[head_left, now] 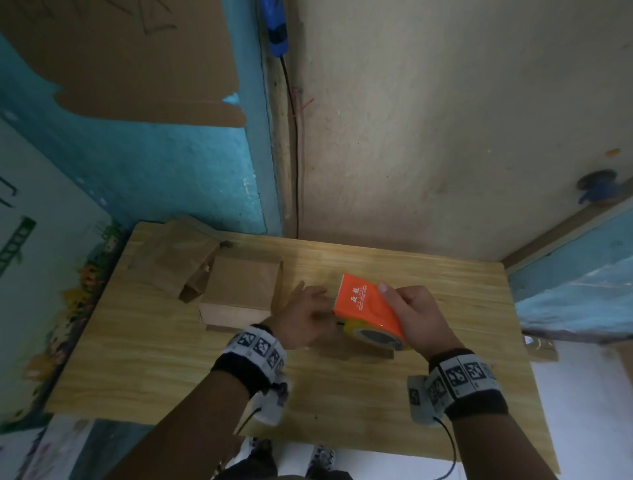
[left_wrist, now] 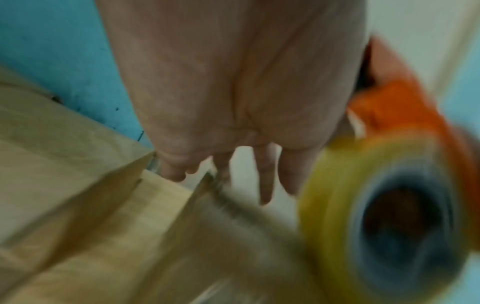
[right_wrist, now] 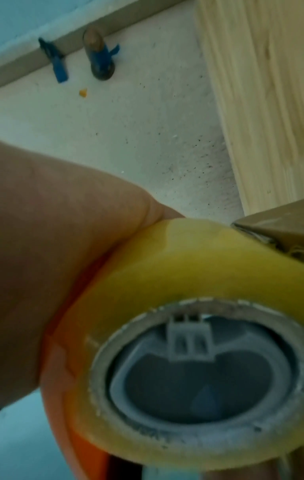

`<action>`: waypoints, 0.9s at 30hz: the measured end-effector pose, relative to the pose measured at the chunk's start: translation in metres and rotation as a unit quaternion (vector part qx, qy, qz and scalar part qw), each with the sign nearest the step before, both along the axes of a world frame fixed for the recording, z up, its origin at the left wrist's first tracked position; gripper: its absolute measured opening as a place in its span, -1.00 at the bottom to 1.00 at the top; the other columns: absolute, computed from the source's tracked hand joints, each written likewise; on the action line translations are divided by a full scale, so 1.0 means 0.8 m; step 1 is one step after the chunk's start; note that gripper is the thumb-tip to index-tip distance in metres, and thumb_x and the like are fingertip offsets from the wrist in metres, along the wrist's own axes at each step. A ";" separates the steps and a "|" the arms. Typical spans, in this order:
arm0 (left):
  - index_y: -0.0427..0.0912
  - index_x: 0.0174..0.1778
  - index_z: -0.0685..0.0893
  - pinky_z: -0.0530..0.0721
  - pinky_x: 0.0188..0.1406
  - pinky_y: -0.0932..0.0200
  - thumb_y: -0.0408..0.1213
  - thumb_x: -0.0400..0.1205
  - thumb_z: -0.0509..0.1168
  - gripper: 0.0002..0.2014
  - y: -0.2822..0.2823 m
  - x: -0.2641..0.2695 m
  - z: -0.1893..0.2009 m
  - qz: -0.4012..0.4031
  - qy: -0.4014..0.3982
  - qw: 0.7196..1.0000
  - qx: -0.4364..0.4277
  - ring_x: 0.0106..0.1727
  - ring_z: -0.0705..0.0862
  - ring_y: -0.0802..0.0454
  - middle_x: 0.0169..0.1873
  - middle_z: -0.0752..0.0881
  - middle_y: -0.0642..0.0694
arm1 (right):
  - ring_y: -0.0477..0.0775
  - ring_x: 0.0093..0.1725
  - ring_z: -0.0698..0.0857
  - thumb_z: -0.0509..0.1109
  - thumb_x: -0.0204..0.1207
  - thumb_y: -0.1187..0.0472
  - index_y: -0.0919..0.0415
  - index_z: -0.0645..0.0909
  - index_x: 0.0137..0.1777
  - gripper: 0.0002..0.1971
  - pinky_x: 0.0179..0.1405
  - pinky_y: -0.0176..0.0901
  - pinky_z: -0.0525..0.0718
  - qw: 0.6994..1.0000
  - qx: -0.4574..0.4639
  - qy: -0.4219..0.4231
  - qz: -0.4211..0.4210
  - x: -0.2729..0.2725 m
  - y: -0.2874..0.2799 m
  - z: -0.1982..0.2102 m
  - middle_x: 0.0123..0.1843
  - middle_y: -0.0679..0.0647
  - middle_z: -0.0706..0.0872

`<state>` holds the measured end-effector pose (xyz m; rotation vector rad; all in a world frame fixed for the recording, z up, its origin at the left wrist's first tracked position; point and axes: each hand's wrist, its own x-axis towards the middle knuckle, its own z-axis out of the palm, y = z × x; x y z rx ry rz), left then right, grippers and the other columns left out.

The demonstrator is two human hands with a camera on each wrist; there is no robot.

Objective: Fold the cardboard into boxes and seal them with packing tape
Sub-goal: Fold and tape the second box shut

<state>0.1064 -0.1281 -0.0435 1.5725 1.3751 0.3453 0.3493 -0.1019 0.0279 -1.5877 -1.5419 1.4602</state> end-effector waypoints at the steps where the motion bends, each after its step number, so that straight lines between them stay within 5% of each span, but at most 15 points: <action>1: -0.05 0.35 0.74 0.22 0.74 -0.26 0.02 0.72 0.27 -0.63 0.008 0.003 0.025 0.092 -0.086 0.991 -0.034 0.54 0.57 -0.06 0.41 0.69 -0.02 | 0.09 -0.46 0.76 0.33 0.51 -0.41 0.18 0.69 -0.40 -0.37 -0.34 -0.11 0.66 1.000 0.008 -0.007 0.010 0.000 0.000 0.002 -0.45 0.11 0.76; 3: -0.12 0.13 0.77 0.61 0.44 -0.15 0.04 0.81 0.18 -0.64 0.018 0.004 0.075 0.232 -0.214 0.944 -0.095 0.22 0.77 -0.07 0.12 0.82 -0.03 | 0.03 -0.48 0.74 0.32 0.52 -0.38 0.15 0.67 -0.43 -0.40 -0.36 -0.19 0.63 1.000 0.014 -0.009 0.022 0.000 0.001 0.002 -0.47 0.06 0.75; 5: -0.19 0.08 0.74 0.74 0.15 -0.06 -0.02 0.80 0.25 -0.69 0.020 0.000 0.101 0.232 -0.297 0.917 -0.135 0.05 0.81 -0.11 0.02 0.83 -0.11 | -0.01 -0.47 0.76 0.33 0.52 -0.38 0.16 0.69 -0.40 -0.40 -0.35 -0.22 0.65 1.000 0.012 -0.006 0.028 0.003 0.002 0.002 -0.45 0.05 0.77; 9: -0.27 0.13 0.73 0.81 0.11 0.01 -0.26 0.52 0.57 -0.69 0.007 -0.005 0.100 0.180 -0.396 0.878 -0.202 0.24 0.81 -0.23 0.15 0.82 -0.24 | 0.23 -0.27 0.87 0.44 0.35 -0.61 0.40 0.78 -0.18 -0.10 -0.22 -0.07 0.77 0.999 0.022 -0.002 0.043 0.012 0.006 -0.010 -0.23 0.26 0.87; 11: -0.26 0.21 0.70 0.83 0.12 0.07 -0.27 0.52 0.57 -0.63 0.006 -0.004 0.088 0.180 -0.427 0.850 -0.251 0.27 0.79 -0.23 0.21 0.80 -0.30 | 0.28 -0.25 0.86 0.44 0.19 -0.69 0.47 0.77 -0.15 0.02 -0.24 -0.09 0.76 0.999 0.026 -0.001 0.042 0.015 0.007 -0.011 -0.21 0.33 0.85; 14: -0.29 0.40 0.63 0.82 0.02 0.16 -0.29 0.59 0.49 -0.55 0.001 -0.002 0.075 0.185 -0.468 0.814 -0.289 0.17 0.81 -0.12 0.20 0.78 -0.31 | 0.22 -0.31 0.83 0.45 0.24 -0.62 0.53 0.74 -0.15 0.00 -0.32 -0.15 0.73 0.999 0.024 -0.003 0.042 0.017 0.008 -0.010 -0.23 0.38 0.82; 18: -0.30 0.44 0.63 0.83 0.07 0.13 -0.50 0.66 0.38 -0.60 -0.004 -0.006 0.064 0.180 -0.494 0.801 -0.287 0.19 0.79 -0.15 0.24 0.75 -0.34 | 0.14 -0.36 0.81 0.44 0.28 -0.60 0.53 0.73 -0.18 -0.03 -0.35 -0.24 0.72 0.998 0.022 -0.002 0.053 0.015 0.006 -0.009 -0.29 0.29 0.83; 21: -0.32 0.40 0.62 0.82 0.12 0.06 -0.63 0.66 0.29 -0.62 -0.006 -0.011 0.063 0.189 -0.493 0.803 -0.275 0.19 0.74 -0.24 0.29 0.67 -0.45 | 0.08 -0.38 0.79 0.38 0.35 -0.54 0.34 0.75 -0.26 -0.20 -0.32 -0.21 0.71 0.998 0.028 -0.015 0.062 0.012 0.005 -0.006 -0.35 0.14 0.82; 27: -0.27 0.39 0.68 0.75 0.27 0.00 -0.33 0.61 0.49 -0.59 -0.011 -0.009 0.077 0.206 -0.451 0.827 -0.264 0.28 0.75 -0.24 0.28 0.76 -0.35 | 0.17 -0.32 0.84 0.37 0.22 -0.72 0.39 0.77 -0.17 0.00 -0.30 -0.16 0.74 0.996 0.033 -0.039 0.068 0.011 0.004 -0.002 -0.29 0.20 0.85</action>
